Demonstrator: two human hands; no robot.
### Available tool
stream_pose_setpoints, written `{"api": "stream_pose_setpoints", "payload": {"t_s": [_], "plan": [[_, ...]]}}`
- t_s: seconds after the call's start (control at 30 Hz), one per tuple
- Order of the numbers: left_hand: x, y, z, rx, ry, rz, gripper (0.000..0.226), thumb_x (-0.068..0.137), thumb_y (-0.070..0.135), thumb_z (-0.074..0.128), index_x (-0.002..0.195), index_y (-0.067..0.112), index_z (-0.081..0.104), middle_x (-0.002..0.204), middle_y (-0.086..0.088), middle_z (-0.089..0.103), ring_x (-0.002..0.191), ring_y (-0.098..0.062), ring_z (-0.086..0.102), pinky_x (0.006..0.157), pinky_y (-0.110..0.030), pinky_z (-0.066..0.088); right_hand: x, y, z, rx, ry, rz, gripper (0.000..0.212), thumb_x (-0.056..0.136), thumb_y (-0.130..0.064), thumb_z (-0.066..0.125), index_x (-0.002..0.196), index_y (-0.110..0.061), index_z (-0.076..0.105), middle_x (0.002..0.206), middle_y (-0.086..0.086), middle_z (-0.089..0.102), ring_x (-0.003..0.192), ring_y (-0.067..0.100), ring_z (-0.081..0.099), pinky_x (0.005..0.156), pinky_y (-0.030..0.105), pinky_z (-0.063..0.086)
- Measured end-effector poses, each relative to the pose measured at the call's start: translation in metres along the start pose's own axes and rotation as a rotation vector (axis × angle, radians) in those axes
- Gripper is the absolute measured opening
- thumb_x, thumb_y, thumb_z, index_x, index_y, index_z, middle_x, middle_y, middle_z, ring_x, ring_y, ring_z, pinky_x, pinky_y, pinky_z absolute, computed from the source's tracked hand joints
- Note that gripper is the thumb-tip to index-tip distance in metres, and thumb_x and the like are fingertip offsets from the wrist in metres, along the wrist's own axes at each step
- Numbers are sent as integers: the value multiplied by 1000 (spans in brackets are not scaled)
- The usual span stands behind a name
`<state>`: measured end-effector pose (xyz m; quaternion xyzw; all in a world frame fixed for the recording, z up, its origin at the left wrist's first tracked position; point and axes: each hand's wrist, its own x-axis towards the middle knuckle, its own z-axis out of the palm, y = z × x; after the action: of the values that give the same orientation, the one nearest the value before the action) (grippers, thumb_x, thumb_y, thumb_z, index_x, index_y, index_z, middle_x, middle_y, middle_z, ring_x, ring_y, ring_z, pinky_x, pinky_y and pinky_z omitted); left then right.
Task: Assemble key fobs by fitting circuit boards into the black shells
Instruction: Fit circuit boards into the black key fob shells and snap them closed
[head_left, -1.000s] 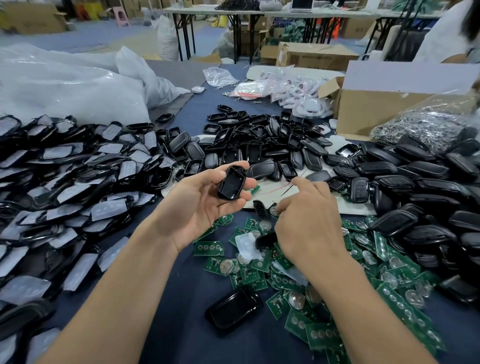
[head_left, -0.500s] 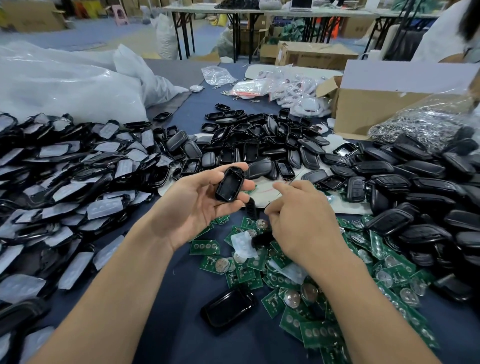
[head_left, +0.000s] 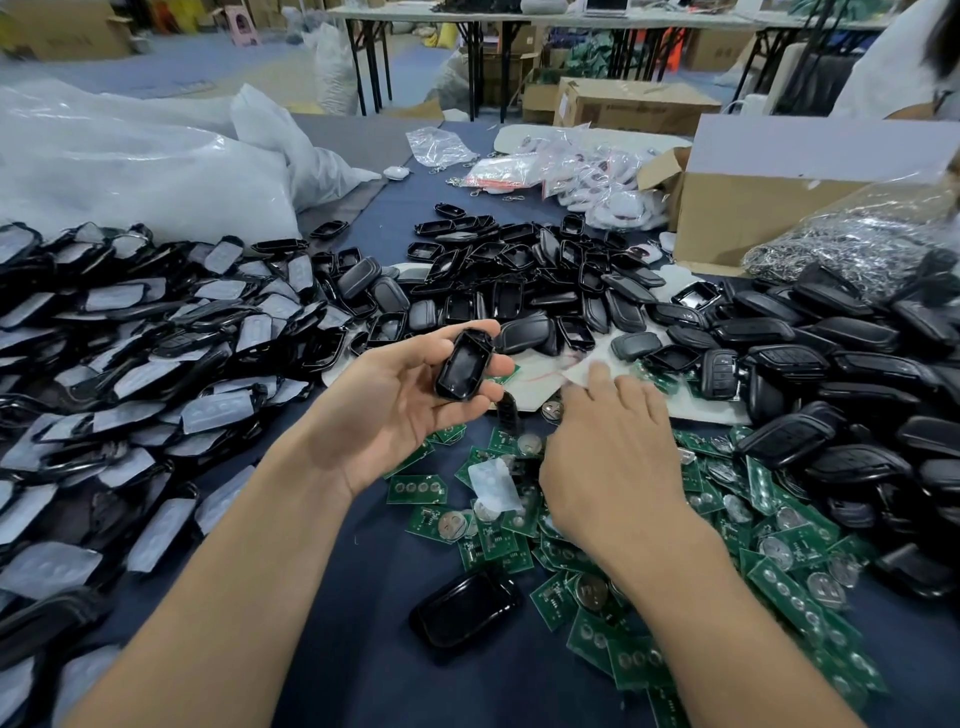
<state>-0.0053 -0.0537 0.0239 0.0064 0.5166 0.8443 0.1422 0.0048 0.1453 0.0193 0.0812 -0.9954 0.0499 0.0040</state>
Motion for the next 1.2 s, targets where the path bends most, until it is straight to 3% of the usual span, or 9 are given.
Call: {"api": "stream_pose_setpoints", "payload": {"t_s": [0.13,0.23,0.53,0.77,1.03,1.1,1.13,1.17,1.2], "plan": [[1,1,-1,-7,-3,-3,41,103,16,40,135,5,63,120,-22,71,87,-21,72,74,-29,62,6,12,1,42,-25,21,55,104,-48,47,145,-10,52,170,15,18,156,32,18,128,47,8],[3,-1,0,-2,-12,-7,41,103,15,39,136,5,63,119,-21,72,86,-21,72,74,-29,62,11,13,4,78,28,-9,58,101,-53,55,139,-11,60,164,12,33,153,30,25,127,43,12],[3,-2,-2,10,3,-6,41,104,16,39,134,6,65,124,-24,70,89,-21,72,74,-29,61,13,13,-1,242,98,-101,21,94,-31,71,107,-17,79,155,2,51,146,21,35,124,36,22],[3,-2,-2,14,10,-5,40,103,16,42,132,7,67,123,-23,72,88,-21,73,74,-29,62,12,14,-2,315,86,-92,33,91,-30,77,121,-17,74,156,0,50,147,19,35,123,34,24],[4,-3,-2,15,20,-3,40,101,16,43,132,6,66,124,-24,71,90,-22,73,74,-30,61,17,18,0,379,88,-195,14,95,-26,70,99,-21,83,147,-5,60,143,13,37,117,22,16],[4,-2,-2,7,26,-4,40,100,16,44,132,6,66,123,-24,71,89,-23,73,72,-29,62,17,22,-1,516,121,-147,20,97,-25,67,85,-21,82,138,-8,66,122,3,53,105,11,27],[4,-2,-2,12,29,-5,40,100,16,44,133,7,65,123,-23,72,88,-22,73,71,-29,61,16,24,-2,600,151,-106,25,96,-24,65,77,-21,81,130,-12,69,96,-5,61,92,9,41],[4,-2,-1,27,34,-7,40,102,16,42,134,7,64,123,-22,72,89,-22,73,70,-28,61,17,27,-3,686,188,-69,28,96,-22,64,72,-19,78,118,-16,72,67,-5,60,66,10,50],[4,-2,-1,51,39,-10,40,104,15,39,136,9,63,124,-21,72,90,-21,73,69,-27,61,17,29,-3,767,228,-37,29,95,-21,63,70,-15,76,101,-20,74,45,1,52,45,11,40]]}}
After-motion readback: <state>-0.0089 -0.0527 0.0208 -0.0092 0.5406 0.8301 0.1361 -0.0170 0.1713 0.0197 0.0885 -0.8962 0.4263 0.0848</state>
